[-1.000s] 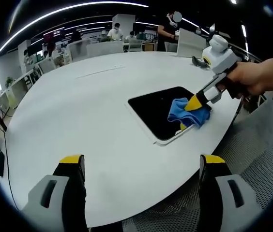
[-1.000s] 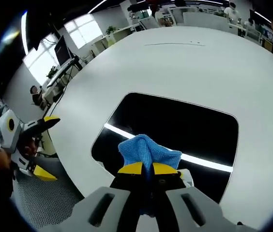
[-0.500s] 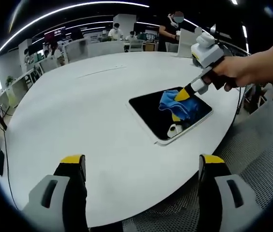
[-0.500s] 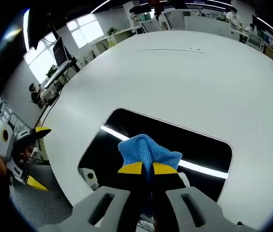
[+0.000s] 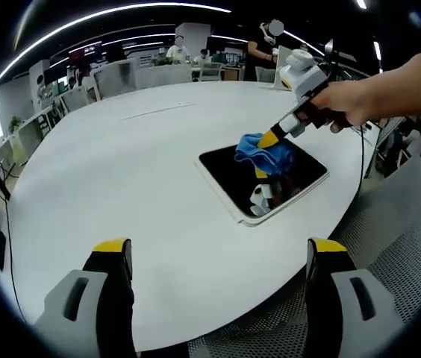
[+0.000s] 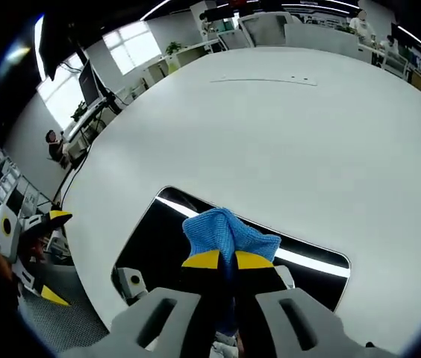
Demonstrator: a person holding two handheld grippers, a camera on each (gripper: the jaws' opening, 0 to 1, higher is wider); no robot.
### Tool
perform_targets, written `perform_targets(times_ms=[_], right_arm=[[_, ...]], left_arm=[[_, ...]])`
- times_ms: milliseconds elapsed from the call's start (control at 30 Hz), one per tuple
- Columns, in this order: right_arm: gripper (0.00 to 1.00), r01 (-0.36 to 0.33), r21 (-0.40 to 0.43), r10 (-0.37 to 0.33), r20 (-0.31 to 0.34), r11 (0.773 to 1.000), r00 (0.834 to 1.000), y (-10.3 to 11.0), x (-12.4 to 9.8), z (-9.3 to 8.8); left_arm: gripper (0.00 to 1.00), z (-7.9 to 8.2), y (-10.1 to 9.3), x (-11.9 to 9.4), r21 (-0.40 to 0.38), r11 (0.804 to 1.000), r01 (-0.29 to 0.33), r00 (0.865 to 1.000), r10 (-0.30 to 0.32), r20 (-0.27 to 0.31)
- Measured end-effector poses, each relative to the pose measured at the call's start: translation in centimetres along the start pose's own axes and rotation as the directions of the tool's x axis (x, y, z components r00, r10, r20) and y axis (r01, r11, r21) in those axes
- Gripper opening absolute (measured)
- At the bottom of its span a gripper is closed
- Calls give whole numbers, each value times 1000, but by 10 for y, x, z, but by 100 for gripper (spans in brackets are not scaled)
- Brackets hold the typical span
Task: Wipe the mirror surface with the cleaning cloth until all visible marks leave the cleaned area.
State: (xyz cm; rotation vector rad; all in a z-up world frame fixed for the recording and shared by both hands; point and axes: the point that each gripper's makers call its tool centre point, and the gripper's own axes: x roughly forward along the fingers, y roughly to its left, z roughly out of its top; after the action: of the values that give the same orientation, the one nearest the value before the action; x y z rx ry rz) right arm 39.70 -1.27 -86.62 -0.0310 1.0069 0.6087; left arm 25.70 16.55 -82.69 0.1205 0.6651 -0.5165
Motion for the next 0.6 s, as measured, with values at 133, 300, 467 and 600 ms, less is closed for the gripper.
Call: perform_targets(times_ms=[133, 300, 467, 600], right_arm=[[0, -5, 15, 5, 1, 1000, 1000, -2, 3, 6], [0, -4, 30, 4, 0, 1000, 1000, -5, 6, 12], [0, 6, 37, -7, 14, 999, 1000, -5, 8, 14], [0, -22, 48, 21, 19, 999, 1000, -6, 7, 14]], left_arm=[[97, -1, 1, 2, 1, 1000, 2, 1000, -2, -2], [96, -1, 1, 4, 7, 1000, 10, 1000, -9, -3], [96, -2, 4, 4, 6, 1000, 5, 1000, -5, -1], [99, -1, 6, 4, 9, 1000, -4, 1000, 4, 3]])
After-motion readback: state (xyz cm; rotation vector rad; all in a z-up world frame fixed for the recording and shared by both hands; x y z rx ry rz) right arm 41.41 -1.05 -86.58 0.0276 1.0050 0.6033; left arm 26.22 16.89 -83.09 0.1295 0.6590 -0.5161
